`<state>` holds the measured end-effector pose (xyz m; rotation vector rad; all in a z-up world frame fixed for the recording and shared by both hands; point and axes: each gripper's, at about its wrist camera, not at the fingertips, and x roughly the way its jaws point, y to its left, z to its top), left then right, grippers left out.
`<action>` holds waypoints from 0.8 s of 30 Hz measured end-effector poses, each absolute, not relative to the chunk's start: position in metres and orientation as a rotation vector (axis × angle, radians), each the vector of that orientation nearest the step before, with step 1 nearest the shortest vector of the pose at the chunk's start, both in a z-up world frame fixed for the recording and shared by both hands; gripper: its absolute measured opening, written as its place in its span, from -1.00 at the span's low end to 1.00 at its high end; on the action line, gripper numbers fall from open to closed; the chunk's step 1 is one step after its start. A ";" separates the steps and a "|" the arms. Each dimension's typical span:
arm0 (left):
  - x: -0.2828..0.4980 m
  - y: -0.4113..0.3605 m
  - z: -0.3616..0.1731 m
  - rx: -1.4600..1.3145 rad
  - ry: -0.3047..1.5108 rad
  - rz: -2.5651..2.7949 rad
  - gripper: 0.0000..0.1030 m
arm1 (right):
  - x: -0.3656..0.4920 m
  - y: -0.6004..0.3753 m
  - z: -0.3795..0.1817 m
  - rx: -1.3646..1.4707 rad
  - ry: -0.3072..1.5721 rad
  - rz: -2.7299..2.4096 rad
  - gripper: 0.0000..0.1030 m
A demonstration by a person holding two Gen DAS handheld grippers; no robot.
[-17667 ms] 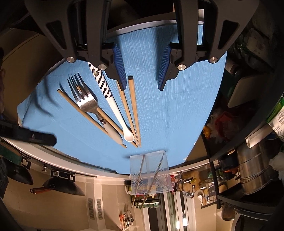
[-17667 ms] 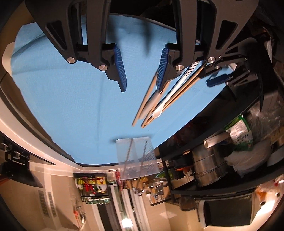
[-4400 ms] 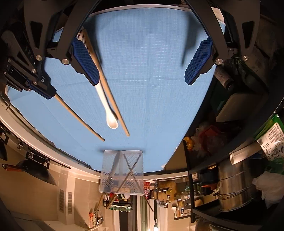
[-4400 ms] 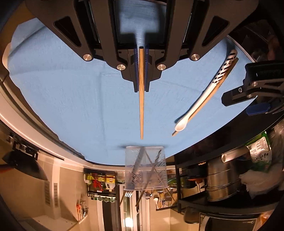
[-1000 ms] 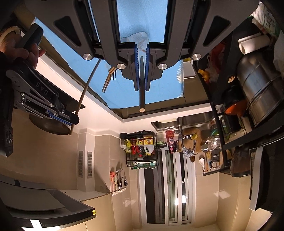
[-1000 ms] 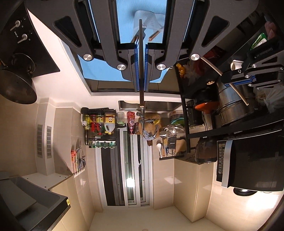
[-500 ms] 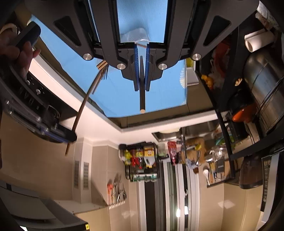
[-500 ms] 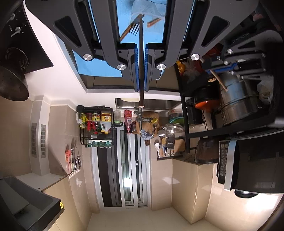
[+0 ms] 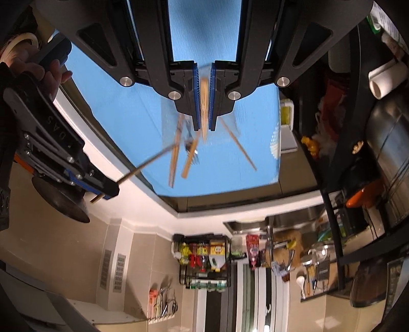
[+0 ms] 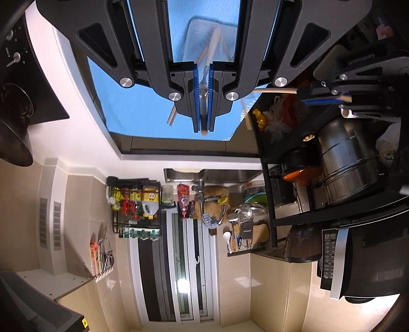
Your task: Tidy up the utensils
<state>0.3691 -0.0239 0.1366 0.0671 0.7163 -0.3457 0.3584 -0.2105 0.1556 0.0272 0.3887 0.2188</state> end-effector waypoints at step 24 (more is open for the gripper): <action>0.355 -0.015 0.136 0.087 0.713 -0.319 -0.88 | 0.330 -0.232 0.153 0.038 0.370 0.199 -0.89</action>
